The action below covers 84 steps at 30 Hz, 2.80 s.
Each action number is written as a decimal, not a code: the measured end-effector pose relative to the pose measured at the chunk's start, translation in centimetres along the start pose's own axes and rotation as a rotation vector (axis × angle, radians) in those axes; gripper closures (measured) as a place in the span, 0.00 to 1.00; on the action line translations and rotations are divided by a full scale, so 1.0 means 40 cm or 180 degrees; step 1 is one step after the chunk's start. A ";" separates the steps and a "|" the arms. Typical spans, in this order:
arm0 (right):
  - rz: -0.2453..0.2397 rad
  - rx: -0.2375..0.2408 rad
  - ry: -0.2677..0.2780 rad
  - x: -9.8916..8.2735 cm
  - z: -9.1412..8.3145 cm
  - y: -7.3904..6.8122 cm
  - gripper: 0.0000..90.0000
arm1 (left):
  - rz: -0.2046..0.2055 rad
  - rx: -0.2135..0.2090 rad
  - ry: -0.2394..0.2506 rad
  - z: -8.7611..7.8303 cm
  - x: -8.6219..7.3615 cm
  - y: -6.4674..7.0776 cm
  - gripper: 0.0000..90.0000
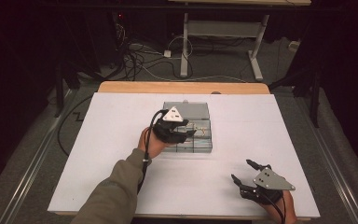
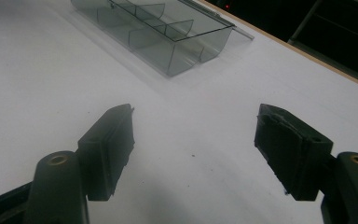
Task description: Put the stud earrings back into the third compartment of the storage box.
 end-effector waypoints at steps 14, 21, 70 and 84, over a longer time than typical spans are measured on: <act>-0.0029 0.0025 0.0012 -0.002 -0.001 0.002 0.32 | -0.0069 0.0095 -0.0128 0.106 0.030 -0.024 0.52; -0.0037 0.0028 0.0008 -0.003 0.000 0.001 0.32 | -0.0041 0.0136 -0.0162 0.130 0.035 -0.021 0.52; -0.0051 0.0007 -0.0016 -0.004 0.004 -0.004 0.32 | 0.0519 0.0591 0.0042 -0.021 0.030 0.022 0.25; -0.0058 0.0010 -0.0006 -0.003 0.003 -0.006 0.32 | 0.0787 0.0640 0.0099 -0.080 -0.008 0.081 0.23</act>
Point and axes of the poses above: each handheld gripper's, and its own axes: z roughly forward along the jaws, x roughly out of its top, y roughly to its right, the point moved 9 cm from there along z, roughly forward along the jaws, and after that the axes turned 8 degrees about -x, right-handed, at the moved point
